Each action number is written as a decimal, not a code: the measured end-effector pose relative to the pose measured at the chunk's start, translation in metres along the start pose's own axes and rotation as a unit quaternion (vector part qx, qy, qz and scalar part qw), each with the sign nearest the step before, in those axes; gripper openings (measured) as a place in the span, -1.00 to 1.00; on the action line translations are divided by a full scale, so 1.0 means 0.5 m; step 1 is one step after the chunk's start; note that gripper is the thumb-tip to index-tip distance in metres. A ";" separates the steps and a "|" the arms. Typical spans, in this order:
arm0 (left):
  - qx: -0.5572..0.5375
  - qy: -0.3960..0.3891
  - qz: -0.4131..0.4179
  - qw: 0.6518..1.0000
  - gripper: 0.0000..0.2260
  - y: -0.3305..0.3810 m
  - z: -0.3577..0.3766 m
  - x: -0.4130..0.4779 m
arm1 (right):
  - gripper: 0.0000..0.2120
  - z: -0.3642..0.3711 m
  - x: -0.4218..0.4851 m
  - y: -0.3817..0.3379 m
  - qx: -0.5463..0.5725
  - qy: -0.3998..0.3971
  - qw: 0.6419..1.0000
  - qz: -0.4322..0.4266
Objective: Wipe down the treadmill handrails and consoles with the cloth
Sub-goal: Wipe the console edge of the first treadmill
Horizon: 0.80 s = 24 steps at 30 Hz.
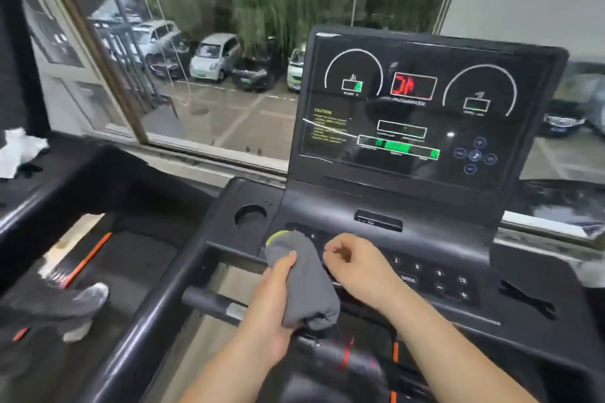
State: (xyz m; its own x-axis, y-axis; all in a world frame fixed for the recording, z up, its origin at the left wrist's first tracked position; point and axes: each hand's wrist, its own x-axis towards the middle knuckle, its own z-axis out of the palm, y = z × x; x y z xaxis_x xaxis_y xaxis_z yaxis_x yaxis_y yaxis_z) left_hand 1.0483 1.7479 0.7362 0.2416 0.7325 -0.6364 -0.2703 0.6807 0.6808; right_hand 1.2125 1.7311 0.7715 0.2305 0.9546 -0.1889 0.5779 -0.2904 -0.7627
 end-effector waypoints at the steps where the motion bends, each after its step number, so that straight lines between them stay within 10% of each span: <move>1: -0.008 0.016 -0.003 1.000 -0.67 0.013 -0.006 0.013 | -0.91 0.002 0.025 -0.006 0.004 -0.013 1.000 -0.002; 8: -0.060 0.187 -0.030 0.980 -0.52 0.132 -0.102 0.105 | -0.61 0.056 0.185 -0.051 -0.088 -0.099 0.988 -0.074; 15: 0.177 0.208 0.125 0.954 -0.79 0.335 -0.177 0.212 | -0.13 0.128 0.326 -0.086 -0.159 -0.123 0.977 -0.076; 20: 0.539 0.181 0.325 0.756 -0.44 0.411 -0.215 0.297 | 0.21 0.174 0.337 -0.078 -0.255 -0.113 0.958 -0.071; 24: 0.791 0.060 0.281 0.541 -0.53 0.303 -0.229 0.332 | 0.28 0.186 0.332 -0.078 -0.248 -0.105 0.962 -0.047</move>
State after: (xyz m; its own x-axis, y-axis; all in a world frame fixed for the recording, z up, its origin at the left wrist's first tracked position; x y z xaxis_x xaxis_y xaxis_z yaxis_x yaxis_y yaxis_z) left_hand 0.9406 1.9718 0.6922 0.4486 0.8853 -0.1221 0.8875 -0.4253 0.1775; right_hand 1.1553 1.9069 0.7121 0.0258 0.9554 -0.2941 0.9025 -0.1488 -0.4042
